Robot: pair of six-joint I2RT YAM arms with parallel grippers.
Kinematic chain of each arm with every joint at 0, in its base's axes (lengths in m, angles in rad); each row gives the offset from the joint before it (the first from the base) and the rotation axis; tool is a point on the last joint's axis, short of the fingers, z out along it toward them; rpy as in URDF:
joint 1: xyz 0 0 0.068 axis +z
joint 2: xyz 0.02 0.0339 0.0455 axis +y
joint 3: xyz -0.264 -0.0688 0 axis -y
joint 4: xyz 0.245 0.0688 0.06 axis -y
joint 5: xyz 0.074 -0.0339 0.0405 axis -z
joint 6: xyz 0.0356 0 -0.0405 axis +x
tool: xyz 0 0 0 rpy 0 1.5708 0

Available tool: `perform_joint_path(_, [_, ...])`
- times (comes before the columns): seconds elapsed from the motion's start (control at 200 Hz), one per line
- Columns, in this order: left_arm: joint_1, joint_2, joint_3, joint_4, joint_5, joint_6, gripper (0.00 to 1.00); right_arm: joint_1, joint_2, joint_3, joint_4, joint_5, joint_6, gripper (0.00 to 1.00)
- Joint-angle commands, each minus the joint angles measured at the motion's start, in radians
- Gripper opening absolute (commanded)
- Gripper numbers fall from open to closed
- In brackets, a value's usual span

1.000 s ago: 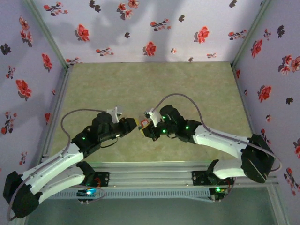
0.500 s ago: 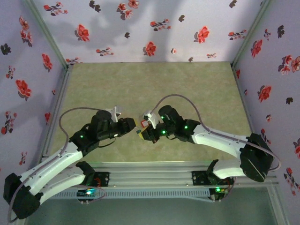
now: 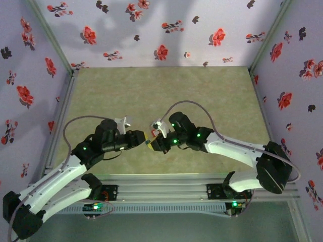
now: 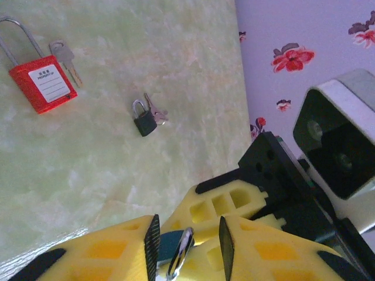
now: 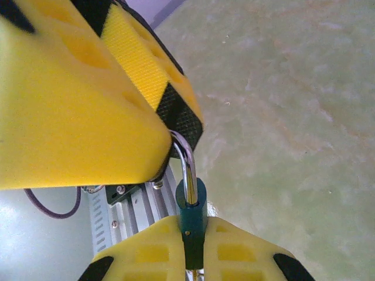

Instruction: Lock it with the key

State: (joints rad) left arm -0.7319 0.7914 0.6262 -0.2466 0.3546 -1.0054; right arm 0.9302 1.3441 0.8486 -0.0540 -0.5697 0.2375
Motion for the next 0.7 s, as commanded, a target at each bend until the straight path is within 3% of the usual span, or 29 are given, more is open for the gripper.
perform_joint_path(0.0, [0.015, -0.019, 0.006, -0.048, 0.037, 0.058, 0.31, 0.006, 0.01, 0.032, -0.014, -0.04, -0.011, 0.0])
perform_joint_path(0.165, [0.026, -0.031, -0.001, -0.052, 0.041, 0.067, 0.25, 0.006, 0.015, 0.035, -0.017, -0.058, -0.01, 0.0])
perform_joint_path(0.695, [0.029, -0.048, -0.036, -0.031, 0.116, 0.089, 0.25, 0.006, 0.018, 0.038, -0.012, -0.087, -0.001, 0.0])
